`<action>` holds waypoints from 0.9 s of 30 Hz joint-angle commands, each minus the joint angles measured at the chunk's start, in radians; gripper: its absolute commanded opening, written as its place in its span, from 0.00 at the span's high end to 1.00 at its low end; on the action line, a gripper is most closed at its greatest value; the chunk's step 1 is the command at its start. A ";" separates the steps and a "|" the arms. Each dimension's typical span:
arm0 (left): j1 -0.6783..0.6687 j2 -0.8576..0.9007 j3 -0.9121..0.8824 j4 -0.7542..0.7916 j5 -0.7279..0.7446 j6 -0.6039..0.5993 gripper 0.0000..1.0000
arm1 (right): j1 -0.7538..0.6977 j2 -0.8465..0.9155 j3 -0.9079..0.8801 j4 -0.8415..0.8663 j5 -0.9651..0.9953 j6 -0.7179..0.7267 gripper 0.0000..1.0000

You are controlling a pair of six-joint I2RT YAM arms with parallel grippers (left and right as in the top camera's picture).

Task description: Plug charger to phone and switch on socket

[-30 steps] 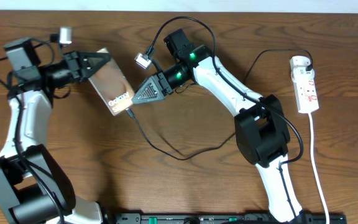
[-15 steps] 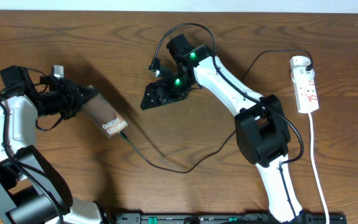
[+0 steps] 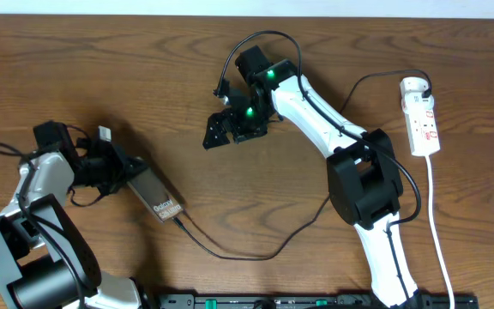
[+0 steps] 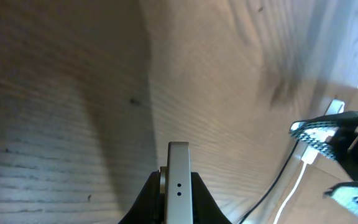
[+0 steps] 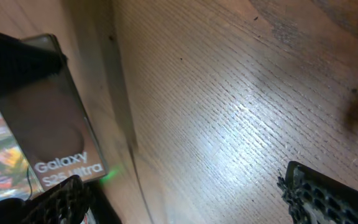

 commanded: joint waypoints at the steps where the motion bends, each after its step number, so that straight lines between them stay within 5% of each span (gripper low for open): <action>1: -0.003 -0.012 -0.043 0.020 0.013 0.016 0.93 | -0.004 -0.027 0.016 -0.005 0.001 0.011 0.02; 27: -0.003 -0.012 -0.199 0.085 -0.116 0.009 0.93 | -0.001 -0.027 0.016 -0.012 0.001 0.006 0.05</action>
